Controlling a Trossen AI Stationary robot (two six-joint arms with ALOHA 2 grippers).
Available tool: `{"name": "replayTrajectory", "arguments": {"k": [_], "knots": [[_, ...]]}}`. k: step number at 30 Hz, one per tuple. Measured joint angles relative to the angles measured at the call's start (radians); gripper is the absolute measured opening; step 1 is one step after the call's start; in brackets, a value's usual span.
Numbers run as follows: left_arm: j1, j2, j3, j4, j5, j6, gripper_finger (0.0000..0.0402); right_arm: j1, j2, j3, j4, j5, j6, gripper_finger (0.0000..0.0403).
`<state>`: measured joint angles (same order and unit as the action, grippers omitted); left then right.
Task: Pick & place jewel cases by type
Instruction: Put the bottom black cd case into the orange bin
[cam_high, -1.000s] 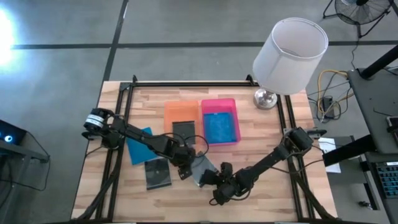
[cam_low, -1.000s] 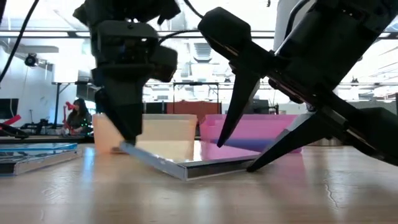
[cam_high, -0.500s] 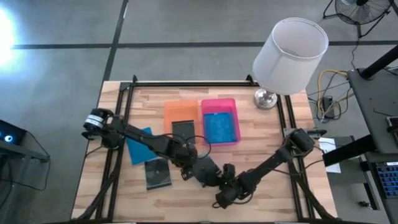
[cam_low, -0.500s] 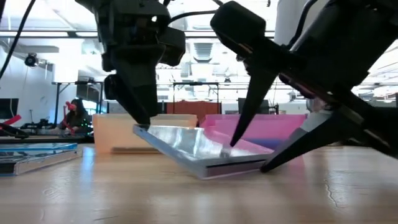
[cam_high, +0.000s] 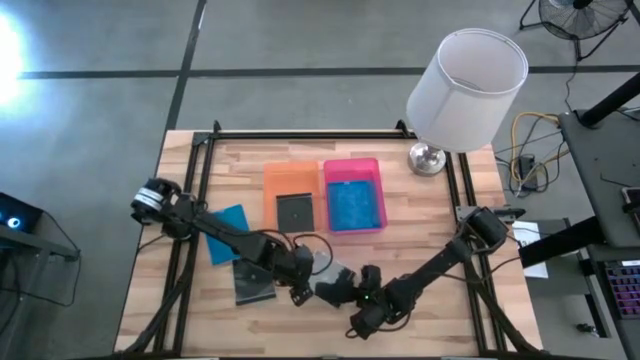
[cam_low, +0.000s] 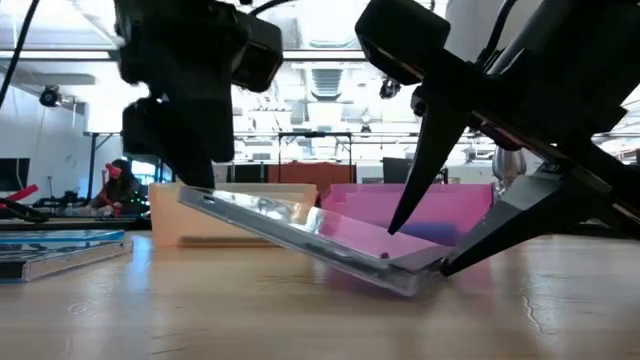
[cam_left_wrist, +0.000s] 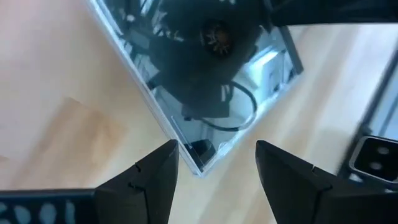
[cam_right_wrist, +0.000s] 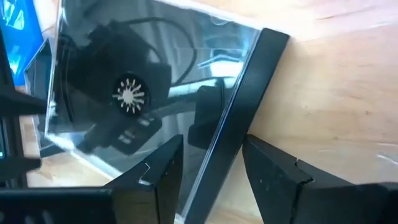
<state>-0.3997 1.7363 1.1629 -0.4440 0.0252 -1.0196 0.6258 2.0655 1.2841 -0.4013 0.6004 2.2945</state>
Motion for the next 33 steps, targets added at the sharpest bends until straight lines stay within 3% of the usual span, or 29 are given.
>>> {"name": "replayTrajectory", "arguments": {"k": [13, 19, 23, 27, 33], "knots": [[-0.043, -0.002, -0.003, 0.252, -0.005, -0.199, 0.0195, 0.018, -0.004, -0.018, 0.006, -0.022, -0.057, 0.016], [-0.047, 0.012, -0.004, 0.317, -0.102, -0.26, 0.0195, 0.028, -0.004, -0.018, 0.047, -0.037, -0.079, 0.016], [-0.056, 0.014, 0.0, 0.362, -0.108, -0.265, 0.0195, 0.033, -0.004, -0.02, 0.054, -0.048, -0.102, 0.016], [-0.073, 0.014, -0.001, 0.232, -0.105, -0.262, 0.0195, 0.054, -0.005, -0.027, 0.019, -0.051, -0.078, 0.0159], [-0.166, 0.014, 0.002, -0.138, -0.086, -0.339, 0.0195, 0.09, -0.025, -0.049, -0.055, -0.046, -0.02, 0.0159]]}}
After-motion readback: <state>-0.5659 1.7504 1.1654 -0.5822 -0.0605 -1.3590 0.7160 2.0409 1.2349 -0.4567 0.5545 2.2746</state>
